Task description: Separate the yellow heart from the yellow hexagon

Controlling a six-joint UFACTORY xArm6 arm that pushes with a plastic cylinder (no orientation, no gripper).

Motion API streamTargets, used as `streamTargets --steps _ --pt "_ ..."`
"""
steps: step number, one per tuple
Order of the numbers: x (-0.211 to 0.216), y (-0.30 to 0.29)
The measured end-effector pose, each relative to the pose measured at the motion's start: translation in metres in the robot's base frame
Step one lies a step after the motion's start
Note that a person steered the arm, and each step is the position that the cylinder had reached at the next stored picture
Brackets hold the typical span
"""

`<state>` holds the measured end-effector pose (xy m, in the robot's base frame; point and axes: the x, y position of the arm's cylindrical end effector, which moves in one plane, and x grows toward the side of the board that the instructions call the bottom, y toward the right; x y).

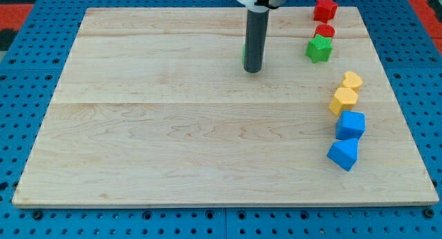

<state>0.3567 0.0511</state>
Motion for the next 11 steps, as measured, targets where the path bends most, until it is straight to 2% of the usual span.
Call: streamTargets --steps 1,2,3,5,6,7,8,9,10,11 --pt "-0.010 0.004" --pt "0.010 0.082" --pt "0.003 0.145" --pt "0.052 0.257" --pt "0.053 0.172" --pt "0.058 0.120" --pt "0.026 0.047" --pt "0.033 -0.030" --pt "0.050 -0.041" --pt "0.040 -0.091"
